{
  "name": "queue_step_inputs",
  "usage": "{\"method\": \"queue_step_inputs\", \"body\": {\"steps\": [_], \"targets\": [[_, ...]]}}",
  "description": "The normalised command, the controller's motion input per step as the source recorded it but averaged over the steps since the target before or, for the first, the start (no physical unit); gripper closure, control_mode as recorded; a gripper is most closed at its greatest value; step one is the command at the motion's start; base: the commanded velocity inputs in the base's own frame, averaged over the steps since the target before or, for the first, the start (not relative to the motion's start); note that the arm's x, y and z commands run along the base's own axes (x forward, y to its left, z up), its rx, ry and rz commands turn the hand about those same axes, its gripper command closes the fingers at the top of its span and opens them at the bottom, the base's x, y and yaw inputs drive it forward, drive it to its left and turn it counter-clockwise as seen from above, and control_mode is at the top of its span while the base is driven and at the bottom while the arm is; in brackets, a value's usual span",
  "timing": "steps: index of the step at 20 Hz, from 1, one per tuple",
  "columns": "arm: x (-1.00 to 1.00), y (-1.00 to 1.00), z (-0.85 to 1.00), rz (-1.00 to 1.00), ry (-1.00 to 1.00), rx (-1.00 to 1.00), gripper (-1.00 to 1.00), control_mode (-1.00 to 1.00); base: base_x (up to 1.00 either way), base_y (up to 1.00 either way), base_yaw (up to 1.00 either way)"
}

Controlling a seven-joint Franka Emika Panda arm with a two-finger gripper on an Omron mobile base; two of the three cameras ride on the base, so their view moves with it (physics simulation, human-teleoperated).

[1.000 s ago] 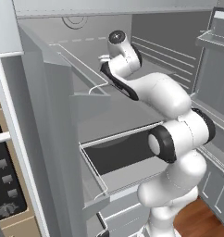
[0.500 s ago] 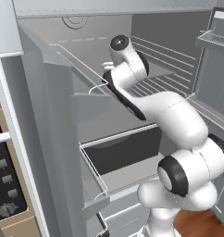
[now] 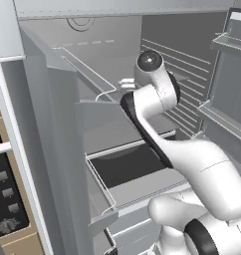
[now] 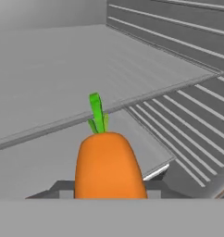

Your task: Take the cheese, steak, and carrot from the fridge and place them on the plate on the dining counter to create an appetizer plate.

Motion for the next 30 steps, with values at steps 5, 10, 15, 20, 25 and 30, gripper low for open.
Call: {"method": "queue_step_inputs", "body": {"steps": [5, 10, 15, 20, 25, 30], "targets": [[-1.0, -0.01, 0.0, 0.43, 0.0, 0.0, 1.0, -1.0, 0.0, 0.0, 0.0], [-0.99, -0.01, -0.01, 0.47, 0.0, 0.0, 1.0, -1.0, 0.0, 0.0, 0.0], [-0.87, 0.0, -0.02, 0.35, 0.0, 0.0, 1.0, -1.0, 0.0, 0.0, 0.0], [-0.48, 0.02, -0.15, 0.19, 0.05, -0.01, 1.0, -1.0, 0.0, 0.0, 0.0], [0.0, 0.0, 0.0, 0.0, 0.0, 0.0, 1.0, 1.0, -0.5, 0.11, 0.03], [0.0, 0.0, 0.0, 0.0, 0.0, 0.0, 1.0, 1.0, -0.85, 0.0, 0.04]]}}
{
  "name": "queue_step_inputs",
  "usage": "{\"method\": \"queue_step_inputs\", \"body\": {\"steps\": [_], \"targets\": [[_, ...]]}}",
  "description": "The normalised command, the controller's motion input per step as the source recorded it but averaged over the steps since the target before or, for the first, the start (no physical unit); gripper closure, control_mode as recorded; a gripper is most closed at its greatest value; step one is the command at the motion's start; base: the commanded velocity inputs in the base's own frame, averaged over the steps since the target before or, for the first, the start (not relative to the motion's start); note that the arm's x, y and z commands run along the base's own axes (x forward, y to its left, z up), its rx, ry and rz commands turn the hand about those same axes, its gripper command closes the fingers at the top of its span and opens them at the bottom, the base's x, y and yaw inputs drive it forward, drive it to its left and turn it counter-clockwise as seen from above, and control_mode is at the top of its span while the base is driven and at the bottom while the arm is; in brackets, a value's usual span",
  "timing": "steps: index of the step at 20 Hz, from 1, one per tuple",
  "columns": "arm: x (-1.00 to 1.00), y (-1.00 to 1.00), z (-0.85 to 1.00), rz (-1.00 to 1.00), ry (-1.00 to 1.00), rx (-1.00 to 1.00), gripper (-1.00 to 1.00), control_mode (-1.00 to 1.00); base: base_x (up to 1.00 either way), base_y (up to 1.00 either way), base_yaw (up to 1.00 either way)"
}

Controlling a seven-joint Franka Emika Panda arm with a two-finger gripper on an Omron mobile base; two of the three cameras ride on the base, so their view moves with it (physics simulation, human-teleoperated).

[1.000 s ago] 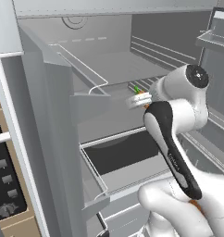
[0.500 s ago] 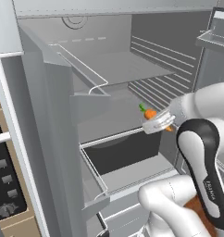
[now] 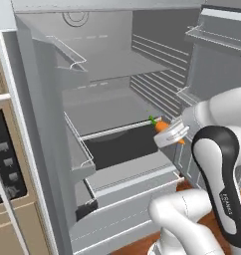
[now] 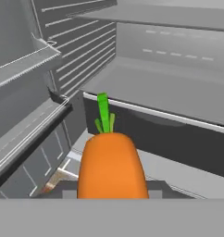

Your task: Take the cheese, steak, and carrot from the fridge and place them on the plate on the dining counter to create an appetizer plate.

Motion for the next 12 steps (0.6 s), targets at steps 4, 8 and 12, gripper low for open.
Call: {"method": "queue_step_inputs", "body": {"steps": [4, 8, 12], "targets": [[0.0, 0.0, 0.0, 0.0, 0.0, 0.0, 1.0, 1.0, -1.0, -0.15, 0.38], [0.0, 0.0, 0.0, 0.0, 0.0, 0.0, 1.0, 1.0, -0.56, -0.38, 0.62], [0.0, 0.0, 0.0, 0.0, 0.0, 0.0, 1.0, 1.0, -0.15, -0.64, 0.68]]}}
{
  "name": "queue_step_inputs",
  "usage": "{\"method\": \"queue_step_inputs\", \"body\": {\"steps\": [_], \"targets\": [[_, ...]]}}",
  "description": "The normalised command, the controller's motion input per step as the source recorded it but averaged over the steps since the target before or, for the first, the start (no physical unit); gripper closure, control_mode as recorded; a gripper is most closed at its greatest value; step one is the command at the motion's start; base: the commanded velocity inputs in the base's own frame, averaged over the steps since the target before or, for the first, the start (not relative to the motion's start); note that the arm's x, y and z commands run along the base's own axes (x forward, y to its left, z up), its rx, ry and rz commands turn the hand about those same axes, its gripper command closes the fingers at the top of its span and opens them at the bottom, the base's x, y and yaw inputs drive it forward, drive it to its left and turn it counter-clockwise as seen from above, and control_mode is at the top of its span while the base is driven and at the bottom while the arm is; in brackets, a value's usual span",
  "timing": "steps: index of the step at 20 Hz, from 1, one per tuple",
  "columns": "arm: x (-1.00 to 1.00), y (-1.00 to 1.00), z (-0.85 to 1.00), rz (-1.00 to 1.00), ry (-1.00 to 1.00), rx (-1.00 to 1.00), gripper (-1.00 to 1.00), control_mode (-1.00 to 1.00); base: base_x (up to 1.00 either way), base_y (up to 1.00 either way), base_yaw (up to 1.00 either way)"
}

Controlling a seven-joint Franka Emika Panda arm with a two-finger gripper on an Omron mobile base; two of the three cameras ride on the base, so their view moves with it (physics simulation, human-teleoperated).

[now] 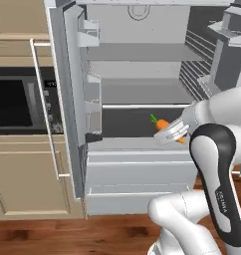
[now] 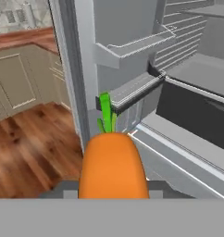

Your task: Take the cheese, steak, and carrot from the fridge and place them on the plate on the dining counter to create an appetizer plate.

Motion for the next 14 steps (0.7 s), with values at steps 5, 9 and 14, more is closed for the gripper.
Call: {"method": "queue_step_inputs", "body": {"steps": [5, 9, 14], "targets": [[0.0, 0.0, 0.0, 0.0, 0.0, 0.0, 1.0, 1.0, -0.36, -0.85, 0.71], [0.0, 0.0, 0.0, 0.0, 0.0, 0.0, 1.0, 1.0, -0.81, -0.66, 0.61], [0.0, 0.0, 0.0, 0.0, 0.0, 0.0, 1.0, 1.0, -0.86, 0.09, 0.52]]}}
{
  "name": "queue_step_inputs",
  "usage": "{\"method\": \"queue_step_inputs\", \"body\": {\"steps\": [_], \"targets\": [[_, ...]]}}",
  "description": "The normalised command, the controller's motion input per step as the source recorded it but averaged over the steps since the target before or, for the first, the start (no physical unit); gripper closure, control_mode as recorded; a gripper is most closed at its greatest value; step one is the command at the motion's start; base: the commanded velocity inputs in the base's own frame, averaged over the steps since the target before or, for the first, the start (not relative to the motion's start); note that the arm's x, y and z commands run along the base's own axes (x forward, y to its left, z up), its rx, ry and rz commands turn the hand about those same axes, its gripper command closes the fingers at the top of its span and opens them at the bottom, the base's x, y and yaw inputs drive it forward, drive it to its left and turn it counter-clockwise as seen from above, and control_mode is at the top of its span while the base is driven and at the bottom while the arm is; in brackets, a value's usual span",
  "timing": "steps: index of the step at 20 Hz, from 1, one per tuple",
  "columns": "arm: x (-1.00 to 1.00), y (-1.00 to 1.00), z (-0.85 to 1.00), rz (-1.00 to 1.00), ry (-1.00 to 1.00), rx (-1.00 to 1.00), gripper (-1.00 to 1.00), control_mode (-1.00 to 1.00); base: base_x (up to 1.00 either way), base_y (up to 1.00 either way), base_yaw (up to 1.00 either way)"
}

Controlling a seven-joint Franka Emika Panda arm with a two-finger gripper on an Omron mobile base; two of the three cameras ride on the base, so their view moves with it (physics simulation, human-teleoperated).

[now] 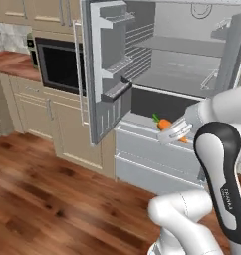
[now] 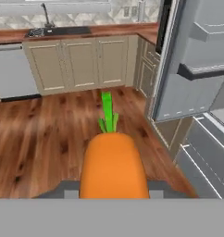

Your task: Take the cheese, steak, and carrot from the fridge and place them on the plate on the dining counter to create an appetizer plate.

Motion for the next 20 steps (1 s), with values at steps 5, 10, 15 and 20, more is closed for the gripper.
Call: {"method": "queue_step_inputs", "body": {"steps": [5, 10, 15, 20], "targets": [[0.0, 0.0, 0.0, 0.0, 0.0, 0.0, 1.0, 1.0, -0.94, 0.2, 0.54], [0.0, 0.0, 0.0, 0.0, 0.0, 0.0, 1.0, 1.0, -1.0, 0.03, 0.55], [0.0, 0.0, 0.0, 0.0, 0.0, 0.0, 1.0, 1.0, -1.0, 0.0, 0.5], [0.0, 0.0, 0.0, 0.0, 0.0, 0.0, 1.0, 1.0, -1.0, 0.0, 0.43]]}}
